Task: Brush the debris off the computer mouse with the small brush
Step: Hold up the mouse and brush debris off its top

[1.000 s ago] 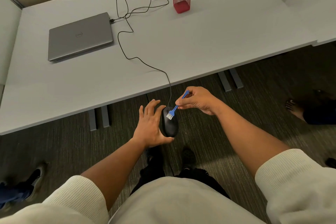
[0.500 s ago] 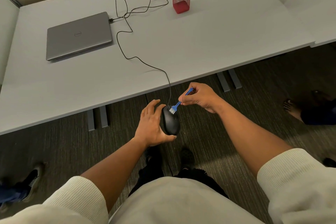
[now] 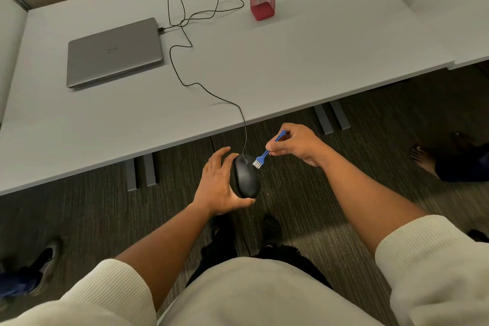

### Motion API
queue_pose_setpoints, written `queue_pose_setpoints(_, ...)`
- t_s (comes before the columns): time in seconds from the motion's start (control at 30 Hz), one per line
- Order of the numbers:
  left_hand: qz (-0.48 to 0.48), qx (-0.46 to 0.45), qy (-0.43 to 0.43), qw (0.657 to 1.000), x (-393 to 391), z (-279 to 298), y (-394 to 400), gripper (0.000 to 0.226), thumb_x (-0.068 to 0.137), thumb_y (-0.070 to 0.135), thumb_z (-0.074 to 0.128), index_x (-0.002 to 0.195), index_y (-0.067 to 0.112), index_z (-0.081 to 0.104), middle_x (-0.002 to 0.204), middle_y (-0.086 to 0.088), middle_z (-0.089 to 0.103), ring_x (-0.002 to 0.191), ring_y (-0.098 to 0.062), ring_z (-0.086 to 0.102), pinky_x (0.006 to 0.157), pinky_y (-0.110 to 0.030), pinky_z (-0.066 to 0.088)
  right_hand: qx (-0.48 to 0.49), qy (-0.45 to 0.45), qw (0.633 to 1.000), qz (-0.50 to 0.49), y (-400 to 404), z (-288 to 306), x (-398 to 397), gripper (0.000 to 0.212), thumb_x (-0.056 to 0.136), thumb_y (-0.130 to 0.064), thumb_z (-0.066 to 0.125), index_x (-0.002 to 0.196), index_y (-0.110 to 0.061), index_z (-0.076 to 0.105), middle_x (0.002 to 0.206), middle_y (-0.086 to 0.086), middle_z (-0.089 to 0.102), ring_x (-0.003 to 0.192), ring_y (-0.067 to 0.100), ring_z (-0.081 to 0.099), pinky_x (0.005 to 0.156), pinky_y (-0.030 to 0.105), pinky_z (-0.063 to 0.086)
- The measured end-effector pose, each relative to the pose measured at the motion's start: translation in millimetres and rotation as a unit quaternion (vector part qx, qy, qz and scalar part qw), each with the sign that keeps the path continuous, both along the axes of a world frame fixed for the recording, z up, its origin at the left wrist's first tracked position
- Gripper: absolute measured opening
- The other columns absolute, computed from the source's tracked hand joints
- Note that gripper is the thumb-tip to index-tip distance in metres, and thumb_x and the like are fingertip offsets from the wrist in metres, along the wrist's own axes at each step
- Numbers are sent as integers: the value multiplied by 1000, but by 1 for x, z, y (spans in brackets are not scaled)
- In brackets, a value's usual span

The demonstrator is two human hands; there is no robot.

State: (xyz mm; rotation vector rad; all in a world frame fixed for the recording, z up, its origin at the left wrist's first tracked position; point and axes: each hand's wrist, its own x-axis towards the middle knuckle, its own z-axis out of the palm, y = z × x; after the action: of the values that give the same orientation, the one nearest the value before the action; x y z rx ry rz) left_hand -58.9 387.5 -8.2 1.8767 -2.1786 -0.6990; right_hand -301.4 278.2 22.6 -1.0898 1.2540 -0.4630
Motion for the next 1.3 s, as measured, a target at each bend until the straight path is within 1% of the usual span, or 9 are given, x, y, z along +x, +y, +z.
queue_pose_setpoints(0.1,3,-4,7,1000,-2,0,0,118,51,78,76,147,25,33,155,1,18,144,-24,23,118,-51,30,53,-50,996,52,2,3,2,28,71,3,85,85,-3,61,98,24,74,92,30,76,72,29,62)
queue_pose_setpoints(0.3,-1,-7,9,1000,1,2,-1,116,52,78,77,147,27,32,155,1,17,144,-24,22,118,-50,29,-26,72,997,15,-2,-6,1,29,76,-2,83,95,0,62,99,20,74,90,24,76,82,38,63)
queue_pose_setpoints(0.53,-7,-3,10,1000,0,0,-1,117,53,78,76,147,26,32,155,1,17,144,-24,23,118,-51,29,34,-3,998,56,-5,-3,1,27,76,3,82,93,0,62,94,19,75,89,27,77,74,31,63)
queue_pose_setpoints(0.7,-11,2,13,1000,2,0,-3,117,53,78,76,148,28,30,156,4,15,145,-24,20,119,-50,28,-50,88,995,-19,-7,-11,6,27,75,-11,85,88,-12,62,96,12,72,91,22,73,81,35,62)
queue_pose_setpoints(0.83,-11,0,6,1000,1,1,-6,118,54,79,75,150,27,29,156,3,14,145,-23,18,120,-47,25,11,-17,998,-61,-9,-10,5,28,74,-5,86,85,-9,60,100,19,70,98,29,74,86,41,61)
queue_pose_setpoints(1.0,-29,-7,-11,1000,0,0,-7,118,55,80,73,150,25,29,157,2,15,147,-22,15,121,-46,22,-17,33,995,-89,-8,-11,15,25,78,-3,82,85,-9,59,92,13,71,89,22,75,78,31,63)
queue_pose_setpoints(1.1,-34,-11,-16,999,0,0,-9,119,55,81,72,150,25,30,157,2,15,147,-22,15,121,-46,20,-17,12,991,-132,-10,-11,17,24,79,-3,81,85,-9,59,97,16,71,91,23,75,83,35,62)
queue_pose_setpoints(1.17,-34,-9,-18,999,0,0,-11,119,54,81,72,150,25,30,157,3,14,147,-21,13,120,-44,18,-4,-26,993,-112,-11,-7,18,26,77,-3,83,86,-7,59,101,18,71,94,26,75,86,38,61)
queue_pose_setpoints(1.3,-32,-11,-21,999,-2,-2,-13,119,53,81,72,150,25,31,157,3,14,147,-22,13,119,-43,15,9,-51,999,-8,-12,4,25,35,73,-4,86,96,1,60,100,19,73,90,24,76,78,33,63)
